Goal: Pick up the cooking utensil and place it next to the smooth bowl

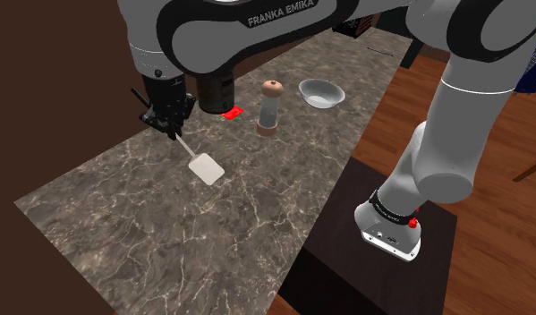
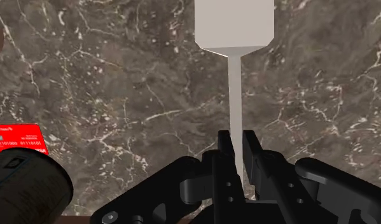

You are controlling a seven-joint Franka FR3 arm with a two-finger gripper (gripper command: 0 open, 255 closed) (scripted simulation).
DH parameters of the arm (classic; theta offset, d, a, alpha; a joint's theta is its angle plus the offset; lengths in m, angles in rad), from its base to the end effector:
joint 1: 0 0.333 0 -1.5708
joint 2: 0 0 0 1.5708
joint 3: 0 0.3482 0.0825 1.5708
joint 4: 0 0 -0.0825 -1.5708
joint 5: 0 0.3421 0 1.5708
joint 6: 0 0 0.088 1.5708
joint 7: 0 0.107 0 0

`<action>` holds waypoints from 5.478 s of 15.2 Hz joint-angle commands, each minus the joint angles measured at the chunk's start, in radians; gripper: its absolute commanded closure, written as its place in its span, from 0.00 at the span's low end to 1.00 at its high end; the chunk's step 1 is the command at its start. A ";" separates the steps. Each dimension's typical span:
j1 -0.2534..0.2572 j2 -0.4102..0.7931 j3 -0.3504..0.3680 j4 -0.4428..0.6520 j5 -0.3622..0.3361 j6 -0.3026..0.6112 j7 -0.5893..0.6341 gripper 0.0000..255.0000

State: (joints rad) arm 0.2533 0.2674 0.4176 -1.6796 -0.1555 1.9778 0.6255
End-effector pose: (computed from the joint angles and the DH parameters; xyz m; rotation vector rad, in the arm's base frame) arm 0.4985 0.3490 0.5059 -3.1332 -0.1364 -0.1048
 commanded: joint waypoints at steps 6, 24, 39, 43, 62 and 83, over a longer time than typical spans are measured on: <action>-0.070 -0.143 -0.015 -0.149 0.068 0.022 -0.096 1.00; -0.240 -0.585 -0.249 -0.634 0.209 0.088 -0.561 1.00; -0.391 -0.719 -0.521 -0.755 0.129 0.070 -0.933 1.00; -0.433 -0.711 -0.598 -0.742 0.101 0.067 -1.034 1.00; -0.569 -0.420 -0.959 -0.438 0.128 0.048 -1.555 1.00; -0.623 -0.175 -1.039 -0.415 0.295 0.219 -1.781 1.00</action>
State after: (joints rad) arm -0.3691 0.0857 -0.6227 -2.0849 0.1327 2.1813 -1.1510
